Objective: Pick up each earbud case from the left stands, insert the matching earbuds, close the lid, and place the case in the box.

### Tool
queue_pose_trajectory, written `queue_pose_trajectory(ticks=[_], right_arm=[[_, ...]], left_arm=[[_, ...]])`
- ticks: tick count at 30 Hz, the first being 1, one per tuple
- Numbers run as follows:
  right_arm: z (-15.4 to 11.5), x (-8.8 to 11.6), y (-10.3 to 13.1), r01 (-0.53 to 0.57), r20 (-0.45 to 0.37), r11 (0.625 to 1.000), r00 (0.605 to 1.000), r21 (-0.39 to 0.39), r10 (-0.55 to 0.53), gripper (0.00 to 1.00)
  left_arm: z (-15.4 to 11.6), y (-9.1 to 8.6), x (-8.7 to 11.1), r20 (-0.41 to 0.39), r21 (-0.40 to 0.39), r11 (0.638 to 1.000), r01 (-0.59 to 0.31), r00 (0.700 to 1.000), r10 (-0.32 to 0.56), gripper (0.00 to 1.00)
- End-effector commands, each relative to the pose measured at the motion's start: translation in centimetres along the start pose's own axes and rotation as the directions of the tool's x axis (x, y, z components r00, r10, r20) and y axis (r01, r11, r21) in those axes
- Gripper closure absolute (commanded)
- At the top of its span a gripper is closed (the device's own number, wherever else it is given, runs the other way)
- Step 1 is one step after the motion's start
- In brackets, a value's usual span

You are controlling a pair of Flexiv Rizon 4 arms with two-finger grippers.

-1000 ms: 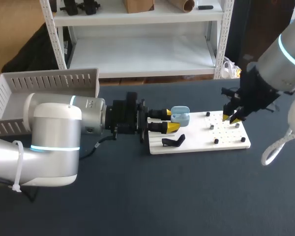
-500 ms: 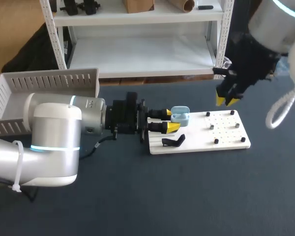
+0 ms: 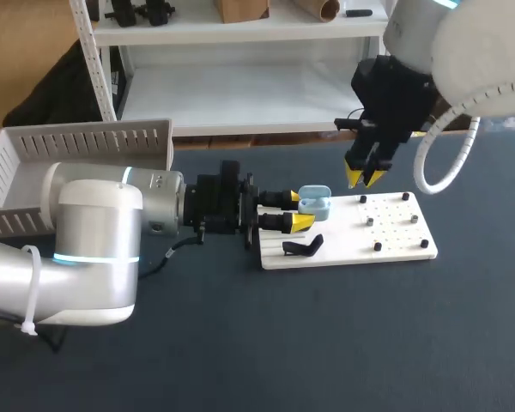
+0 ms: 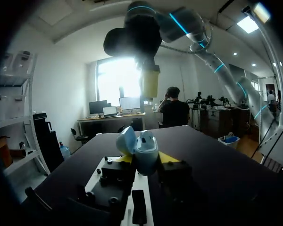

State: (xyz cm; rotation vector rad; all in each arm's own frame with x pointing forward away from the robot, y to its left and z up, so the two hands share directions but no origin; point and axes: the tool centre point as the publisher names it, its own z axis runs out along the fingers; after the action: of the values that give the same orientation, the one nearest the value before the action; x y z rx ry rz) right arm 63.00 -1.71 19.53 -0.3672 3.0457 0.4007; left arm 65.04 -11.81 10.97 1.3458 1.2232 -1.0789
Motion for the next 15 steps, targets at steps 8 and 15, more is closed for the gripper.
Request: queue_pose_trajectory(ticks=[8,15], right_arm=[[-0.1,0.2,0.6,-0.014,0.022,1.000,1.000,0.018,0.014,1.00],[0.2,0.6,3.0,-0.012,0.101,1.000,0.995,0.018,0.010,1.00]], left_arm=[[0.0,-0.1,0.0,0.002,-0.005,1.000,-0.002,1.000,0.002,1.00],[0.0,-0.1,0.0,0.002,-0.005,1.000,-0.002,1.000,0.002,1.00]])
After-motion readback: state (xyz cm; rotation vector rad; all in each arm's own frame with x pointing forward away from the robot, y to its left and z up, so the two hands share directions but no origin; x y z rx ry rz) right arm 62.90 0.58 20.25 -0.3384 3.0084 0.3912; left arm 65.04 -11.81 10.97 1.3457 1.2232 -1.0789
